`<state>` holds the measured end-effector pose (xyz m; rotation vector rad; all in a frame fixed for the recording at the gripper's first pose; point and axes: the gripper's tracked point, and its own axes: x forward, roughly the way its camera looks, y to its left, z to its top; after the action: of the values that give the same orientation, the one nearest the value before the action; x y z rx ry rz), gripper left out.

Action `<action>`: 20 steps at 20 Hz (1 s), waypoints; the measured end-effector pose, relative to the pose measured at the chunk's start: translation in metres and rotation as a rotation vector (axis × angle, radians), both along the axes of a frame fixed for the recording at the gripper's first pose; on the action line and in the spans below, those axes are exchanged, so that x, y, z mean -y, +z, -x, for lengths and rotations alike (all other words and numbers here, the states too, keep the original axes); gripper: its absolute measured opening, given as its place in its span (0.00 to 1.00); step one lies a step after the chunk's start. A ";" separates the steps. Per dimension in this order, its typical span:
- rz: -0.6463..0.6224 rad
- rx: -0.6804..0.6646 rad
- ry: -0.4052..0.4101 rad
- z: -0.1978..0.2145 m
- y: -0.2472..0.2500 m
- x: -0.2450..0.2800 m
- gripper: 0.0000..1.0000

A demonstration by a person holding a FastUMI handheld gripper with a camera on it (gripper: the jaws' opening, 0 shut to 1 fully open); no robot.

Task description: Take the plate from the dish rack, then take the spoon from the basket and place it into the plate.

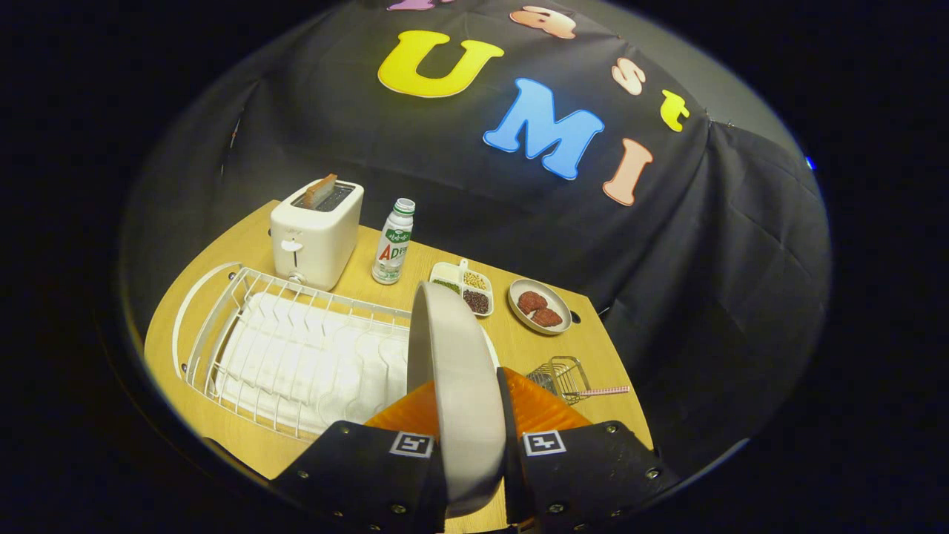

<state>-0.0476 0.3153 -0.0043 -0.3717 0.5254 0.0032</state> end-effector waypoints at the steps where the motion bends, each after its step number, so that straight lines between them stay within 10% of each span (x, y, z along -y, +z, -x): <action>1: -0.013 0.003 0.004 0.009 -0.001 0.006 0.29; 20: -0.318 -0.147 -0.023 0.106 -0.105 0.121 0.29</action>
<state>-0.1532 0.1940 -0.1093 -0.0546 0.6635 0.0914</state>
